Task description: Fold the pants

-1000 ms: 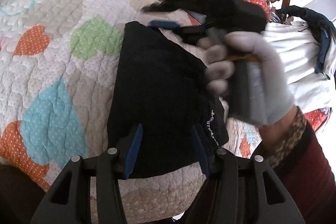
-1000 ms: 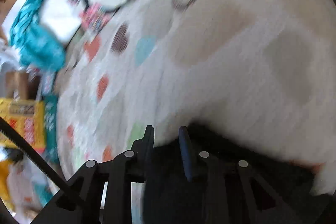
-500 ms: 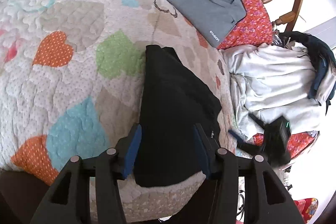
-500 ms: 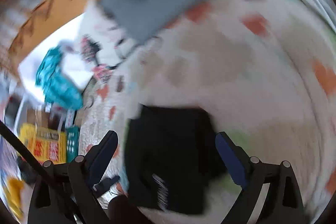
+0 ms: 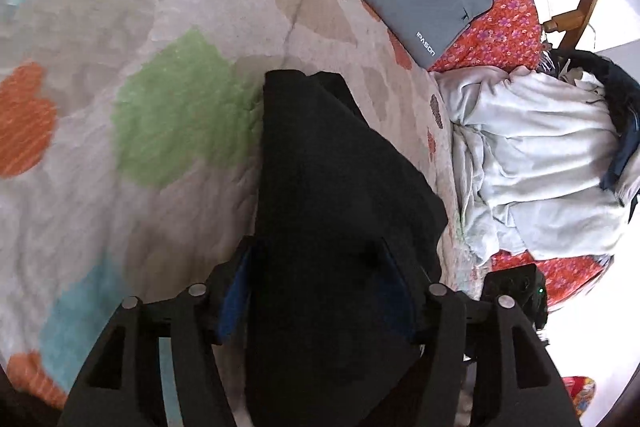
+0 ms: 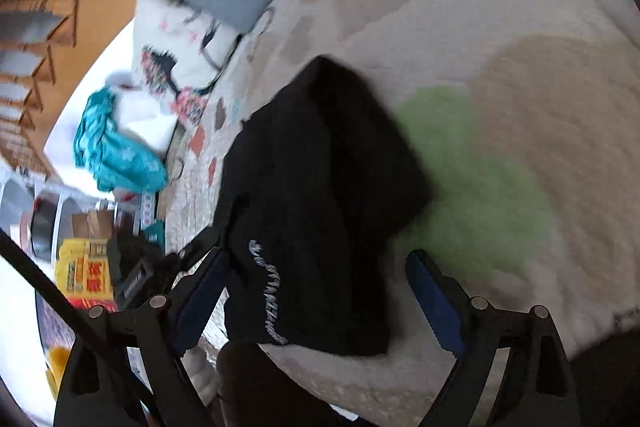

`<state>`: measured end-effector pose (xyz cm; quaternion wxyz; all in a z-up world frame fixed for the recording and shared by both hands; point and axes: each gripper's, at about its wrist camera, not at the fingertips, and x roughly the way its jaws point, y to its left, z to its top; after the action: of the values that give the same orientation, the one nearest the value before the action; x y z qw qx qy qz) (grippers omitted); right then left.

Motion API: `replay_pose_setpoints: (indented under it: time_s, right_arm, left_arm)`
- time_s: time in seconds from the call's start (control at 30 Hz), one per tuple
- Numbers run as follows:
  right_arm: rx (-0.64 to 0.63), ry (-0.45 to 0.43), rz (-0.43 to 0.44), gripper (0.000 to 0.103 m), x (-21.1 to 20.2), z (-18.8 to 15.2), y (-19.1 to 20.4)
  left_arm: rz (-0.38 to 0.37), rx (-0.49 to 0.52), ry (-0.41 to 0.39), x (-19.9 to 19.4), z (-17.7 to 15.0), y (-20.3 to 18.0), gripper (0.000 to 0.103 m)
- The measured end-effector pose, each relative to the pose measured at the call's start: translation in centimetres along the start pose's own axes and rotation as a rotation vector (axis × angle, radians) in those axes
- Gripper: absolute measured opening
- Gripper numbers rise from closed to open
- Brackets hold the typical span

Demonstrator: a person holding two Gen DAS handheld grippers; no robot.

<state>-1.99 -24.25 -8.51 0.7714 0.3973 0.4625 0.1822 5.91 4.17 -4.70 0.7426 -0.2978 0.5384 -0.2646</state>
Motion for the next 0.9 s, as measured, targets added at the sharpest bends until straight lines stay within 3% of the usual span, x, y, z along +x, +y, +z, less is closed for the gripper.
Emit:
replay_pose_setpoints:
  time_s: [0.17, 0.2, 0.23, 0.27, 0.3, 0.57, 0.9]
  right_arm:
    - [-0.021, -0.036, 0.017, 0.089, 2.4, 1.4, 0.7]
    - [-0.023, -0.031, 0.009, 0.085, 2.6, 1.4, 1.1]
    - [-0.032, -0.025, 0.006, 0.078, 2.6, 1.4, 1.3]
    - [-0.043, -0.003, 0.007, 0.052, 2.8, 1.4, 1.6]
    - [-0.046, 0.009, 0.014, 0.036, 2.9, 1.4, 1.7]
    - [-0.207, -0.028, -0.016, 0.033, 1.7, 2.6, 6.7]
    - [-0.265, -0.088, -0.060, 0.033, 3.1, 8.7, 9.1]
  left_arm:
    - [0.007, -0.022, -0.006, 1.5, 1.6, -0.9, 0.065]
    - [0.025, -0.019, -0.008, 1.5, 1.6, -1.3, 0.058]
    - [0.039, -0.004, -0.009, 1.5, 1.5, -1.8, 0.052]
    - [0.054, 0.023, -0.011, 1.2, 1.3, -2.3, 0.040]
    - [0.054, 0.038, -0.015, 0.9, 1.1, -2.6, 0.038]
    - [0.003, 0.051, -0.090, -2.5, 2.9, -4.6, 0.036]
    - [0.087, 0.113, -0.125, -0.7, 9.5, -7.5, 0.036]
